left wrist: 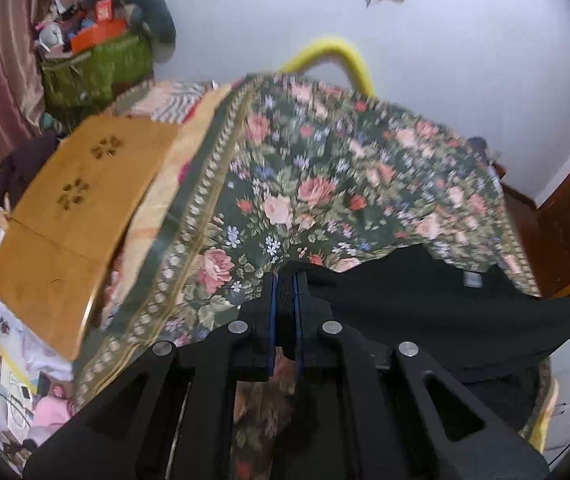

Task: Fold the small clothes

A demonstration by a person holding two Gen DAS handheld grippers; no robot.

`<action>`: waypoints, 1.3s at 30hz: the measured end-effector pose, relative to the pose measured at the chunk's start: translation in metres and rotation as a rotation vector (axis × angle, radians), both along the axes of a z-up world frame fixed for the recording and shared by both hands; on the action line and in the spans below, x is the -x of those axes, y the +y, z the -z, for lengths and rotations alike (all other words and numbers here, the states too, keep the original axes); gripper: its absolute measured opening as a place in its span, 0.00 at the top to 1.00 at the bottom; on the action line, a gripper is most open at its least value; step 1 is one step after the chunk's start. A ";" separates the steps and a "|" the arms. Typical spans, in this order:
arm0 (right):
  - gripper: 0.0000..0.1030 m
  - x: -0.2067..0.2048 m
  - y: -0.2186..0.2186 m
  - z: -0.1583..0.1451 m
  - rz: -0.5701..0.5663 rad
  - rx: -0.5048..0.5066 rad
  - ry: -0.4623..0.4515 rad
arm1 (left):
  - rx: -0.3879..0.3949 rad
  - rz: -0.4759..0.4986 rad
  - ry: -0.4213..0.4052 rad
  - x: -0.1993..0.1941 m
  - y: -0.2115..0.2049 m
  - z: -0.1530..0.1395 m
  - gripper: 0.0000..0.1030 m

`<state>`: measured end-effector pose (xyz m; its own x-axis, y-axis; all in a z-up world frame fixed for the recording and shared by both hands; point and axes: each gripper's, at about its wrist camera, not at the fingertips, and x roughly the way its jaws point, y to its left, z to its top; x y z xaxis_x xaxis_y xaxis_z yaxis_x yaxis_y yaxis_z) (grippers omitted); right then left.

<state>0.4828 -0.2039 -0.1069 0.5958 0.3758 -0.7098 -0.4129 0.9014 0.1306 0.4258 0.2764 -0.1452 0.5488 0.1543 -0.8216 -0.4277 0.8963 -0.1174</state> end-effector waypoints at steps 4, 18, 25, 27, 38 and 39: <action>0.96 -0.027 0.008 0.023 0.023 0.037 0.037 | -0.030 0.022 0.050 -0.033 0.002 0.032 0.93; 0.62 0.025 0.023 -0.012 -0.152 0.045 -0.071 | -0.150 0.167 0.013 -0.002 -0.030 0.011 0.42; 0.62 0.059 0.063 0.018 -0.301 0.042 0.028 | -0.117 0.329 0.072 0.011 -0.086 0.035 0.35; 0.62 0.062 0.074 0.034 -0.324 0.056 0.061 | -0.131 0.361 0.111 0.006 -0.101 0.050 0.35; 0.62 0.008 0.118 0.068 -0.321 0.119 0.148 | -0.222 0.323 0.161 -0.082 -0.105 0.065 0.34; 0.62 0.004 0.118 0.066 -0.299 0.126 0.131 | -0.236 0.291 0.161 -0.093 -0.098 0.060 0.34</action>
